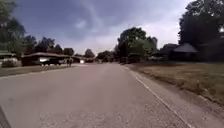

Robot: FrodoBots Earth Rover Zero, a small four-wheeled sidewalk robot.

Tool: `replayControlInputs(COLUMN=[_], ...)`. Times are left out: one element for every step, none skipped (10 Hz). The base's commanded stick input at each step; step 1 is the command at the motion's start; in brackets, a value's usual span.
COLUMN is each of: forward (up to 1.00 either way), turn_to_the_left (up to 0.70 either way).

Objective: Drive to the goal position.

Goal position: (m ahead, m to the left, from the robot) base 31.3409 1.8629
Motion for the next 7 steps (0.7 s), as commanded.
replayControlInputs(forward=[0.7,0.7,0.7,0.7,0.7,0.7,0.7], turn_to_the_left=[-0.17,-0.21,0.02,0.03,0.03,0.03,0.03])
